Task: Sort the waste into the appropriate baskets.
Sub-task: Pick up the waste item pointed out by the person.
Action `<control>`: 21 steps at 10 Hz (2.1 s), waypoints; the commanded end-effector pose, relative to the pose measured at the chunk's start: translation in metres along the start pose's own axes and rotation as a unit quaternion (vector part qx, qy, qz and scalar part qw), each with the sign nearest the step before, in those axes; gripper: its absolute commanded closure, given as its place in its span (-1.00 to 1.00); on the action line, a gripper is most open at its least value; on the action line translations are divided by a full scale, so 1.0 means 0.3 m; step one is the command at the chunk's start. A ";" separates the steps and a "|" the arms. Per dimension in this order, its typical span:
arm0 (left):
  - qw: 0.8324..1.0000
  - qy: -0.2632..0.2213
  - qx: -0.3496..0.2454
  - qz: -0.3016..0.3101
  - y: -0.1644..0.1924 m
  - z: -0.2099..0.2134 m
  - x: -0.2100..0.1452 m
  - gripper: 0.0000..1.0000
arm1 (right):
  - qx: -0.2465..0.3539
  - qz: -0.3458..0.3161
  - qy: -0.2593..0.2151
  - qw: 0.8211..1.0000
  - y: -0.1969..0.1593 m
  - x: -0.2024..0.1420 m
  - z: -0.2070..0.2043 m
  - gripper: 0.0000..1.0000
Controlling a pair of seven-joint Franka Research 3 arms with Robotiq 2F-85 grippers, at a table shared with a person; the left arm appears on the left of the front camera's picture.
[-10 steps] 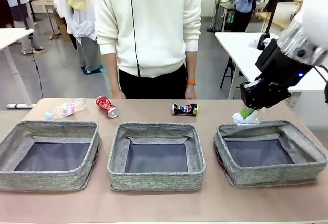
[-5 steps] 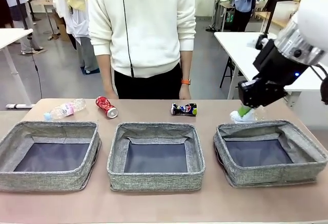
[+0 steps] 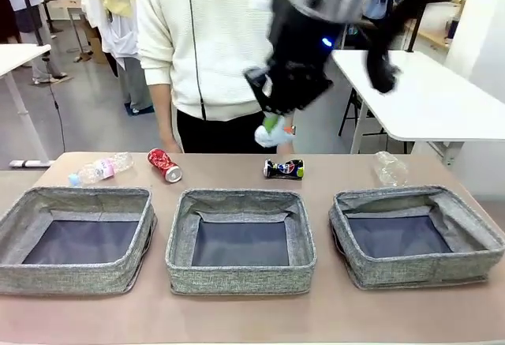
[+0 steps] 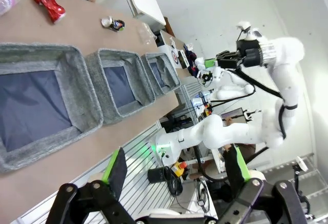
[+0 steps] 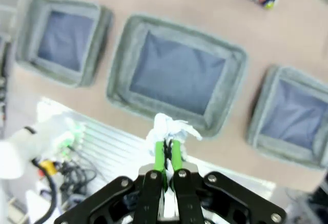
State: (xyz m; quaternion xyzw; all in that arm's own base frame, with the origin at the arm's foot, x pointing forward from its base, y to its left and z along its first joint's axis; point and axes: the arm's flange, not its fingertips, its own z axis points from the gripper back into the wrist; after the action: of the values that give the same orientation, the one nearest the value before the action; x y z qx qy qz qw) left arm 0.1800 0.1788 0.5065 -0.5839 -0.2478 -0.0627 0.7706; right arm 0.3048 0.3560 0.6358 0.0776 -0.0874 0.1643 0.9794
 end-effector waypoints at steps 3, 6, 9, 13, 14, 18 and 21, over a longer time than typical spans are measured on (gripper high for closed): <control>1.000 -0.004 -0.008 -0.009 -0.008 0.000 0.006 -1.00 | -0.082 -0.035 0.063 0.994 0.183 0.200 0.187 0.92; 1.000 -0.004 -0.008 -0.009 -0.008 0.000 0.006 -1.00 | -0.090 -0.043 0.047 0.994 0.169 0.212 0.266 0.92; 1.000 -0.004 -0.008 -0.009 -0.008 0.000 0.006 -1.00 | -0.066 -0.085 0.019 0.994 0.142 0.213 0.371 0.92; 1.000 -0.004 -0.008 -0.009 -0.008 0.000 0.006 -1.00 | -0.052 -0.104 -0.002 0.993 0.115 0.218 0.426 0.92; 1.000 -0.004 -0.008 -0.009 -0.008 0.000 0.006 -1.00 | -0.058 -0.114 -0.006 0.992 0.121 0.223 0.432 0.92; 1.000 -0.004 -0.008 -0.009 -0.008 0.000 0.006 -1.00 | -0.054 -0.084 0.008 0.995 0.104 0.213 0.410 0.92; 1.000 -0.004 -0.008 -0.009 -0.008 0.000 0.006 -1.00 | -0.054 -0.084 0.008 0.995 0.104 0.213 0.410 0.92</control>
State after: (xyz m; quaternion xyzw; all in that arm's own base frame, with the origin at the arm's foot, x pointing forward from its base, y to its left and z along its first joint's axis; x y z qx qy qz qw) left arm 0.1798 0.1789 0.5065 -0.5838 -0.2481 -0.0630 0.7705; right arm 0.3360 0.3835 0.7706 0.0310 -0.0806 0.0727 0.9936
